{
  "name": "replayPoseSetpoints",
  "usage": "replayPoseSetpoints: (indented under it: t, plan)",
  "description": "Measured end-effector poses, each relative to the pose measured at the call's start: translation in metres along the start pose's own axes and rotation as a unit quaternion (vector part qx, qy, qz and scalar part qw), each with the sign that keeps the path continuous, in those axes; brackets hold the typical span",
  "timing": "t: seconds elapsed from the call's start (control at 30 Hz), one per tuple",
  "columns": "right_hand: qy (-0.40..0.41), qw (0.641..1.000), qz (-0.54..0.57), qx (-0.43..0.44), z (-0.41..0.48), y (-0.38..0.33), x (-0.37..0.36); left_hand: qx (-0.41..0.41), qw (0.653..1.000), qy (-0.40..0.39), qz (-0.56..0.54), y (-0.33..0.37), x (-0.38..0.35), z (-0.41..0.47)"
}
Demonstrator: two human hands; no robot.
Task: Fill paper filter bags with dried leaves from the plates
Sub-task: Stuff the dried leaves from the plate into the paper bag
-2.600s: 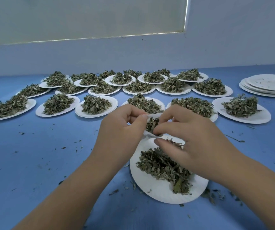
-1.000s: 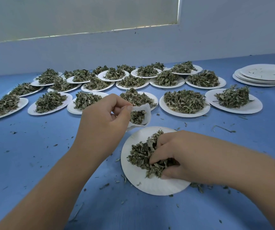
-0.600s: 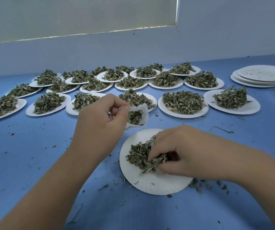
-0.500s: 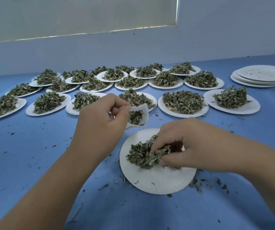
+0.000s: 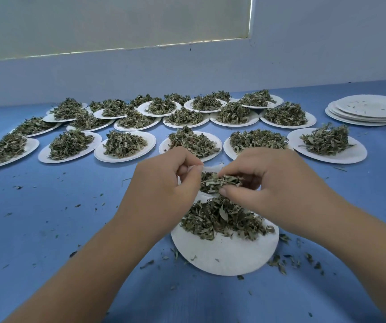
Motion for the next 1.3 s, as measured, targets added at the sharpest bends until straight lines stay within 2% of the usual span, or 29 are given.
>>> replayPoseSetpoints:
  t: [0.1, 0.23, 0.33, 0.47, 0.63, 0.67, 0.83, 0.93, 1.13, 1.3]
  plan:
    - [-0.015, 0.997, -0.07, 0.006, -0.001, -0.001, -0.007, 0.006, 1.0, -0.011, -0.018, 0.001, -0.003, -0.002]
    - [-0.012, 0.994, -0.108, -0.011, -0.001, -0.001, -0.012, 0.01, 0.999, -0.03, -0.024, 0.004, -0.008, -0.004]
    - [-0.013, 0.995, -0.094, -0.007, -0.002, -0.004, -0.013, 0.017, 0.999, -0.042, -0.023, 0.006, -0.012, -0.006]
    - [0.033, 0.999, -0.038, -0.008, -0.004, -0.009, -0.01, 0.024, 0.999, -0.04, -0.023, 0.008, -0.011, -0.006]
    - [0.006, 0.99, -0.141, -0.021, 0.0, -0.014, -0.016, 0.039, 0.997, -0.042, -0.045, 0.008, -0.014, -0.008]
    - [0.01, 0.991, -0.136, -0.019, 0.0, -0.014, -0.016, 0.041, 0.997, -0.042, -0.045, 0.008, -0.014, -0.008]
    - [0.075, 0.996, 0.029, -0.027, -0.006, -0.012, -0.008, 0.049, 0.997, -0.029, -0.047, 0.007, -0.012, -0.007]
    - [0.089, 0.995, 0.05, -0.019, -0.007, -0.012, -0.008, 0.05, 0.997, -0.029, -0.047, 0.007, -0.011, -0.006]
    - [0.09, 0.995, 0.018, -0.027, -0.003, -0.01, -0.015, 0.067, 0.995, -0.04, -0.064, 0.006, -0.012, -0.005]
    - [0.086, 0.988, 0.122, -0.041, -0.005, -0.008, -0.01, 0.11, 0.99, -0.013, -0.088, -0.001, -0.008, -0.003]
Point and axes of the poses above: each hand's wrist, its own z-axis towards the middle knuckle, its own x-axis out of the back of the hand, y = z × x, the point moved 4 cm from there along z, towards the middle knuckle
